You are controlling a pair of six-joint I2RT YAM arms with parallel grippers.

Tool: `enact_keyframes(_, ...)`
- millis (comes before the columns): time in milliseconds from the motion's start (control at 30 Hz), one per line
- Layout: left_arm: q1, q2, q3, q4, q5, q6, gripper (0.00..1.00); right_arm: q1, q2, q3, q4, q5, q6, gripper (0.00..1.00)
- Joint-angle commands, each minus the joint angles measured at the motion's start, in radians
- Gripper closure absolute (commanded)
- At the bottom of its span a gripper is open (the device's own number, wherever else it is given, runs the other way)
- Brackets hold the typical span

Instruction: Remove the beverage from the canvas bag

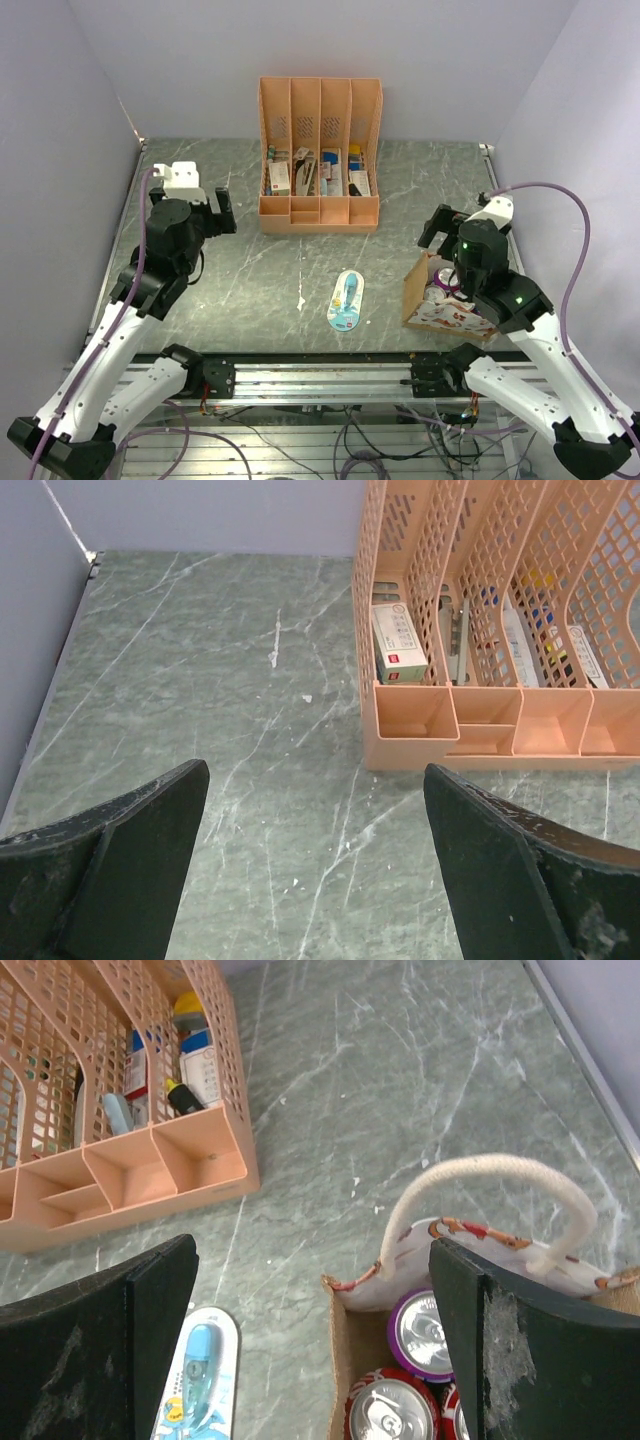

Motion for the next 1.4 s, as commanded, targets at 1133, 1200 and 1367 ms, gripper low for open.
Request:
enact_keyframes(1133, 0.046, -0.01, -0.039, 0.139, 0.324, 0.072, 0.02, -0.027, 0.209, -0.088, -0.076, 0.361, 0.592, 0.13)
enact_keyframes(1200, 0.046, -0.009, -0.038, 0.137, 0.32, 0.074, 0.02, -0.032, 0.235, -0.089, -0.062, 0.379, 0.606, 0.15)
enact_keyframes(1367, 0.046, -0.005, -0.039, 0.133, 0.311, 0.076, 0.02, -0.056, 0.27, -0.108, 0.07, 0.357, 0.513, 0.21)
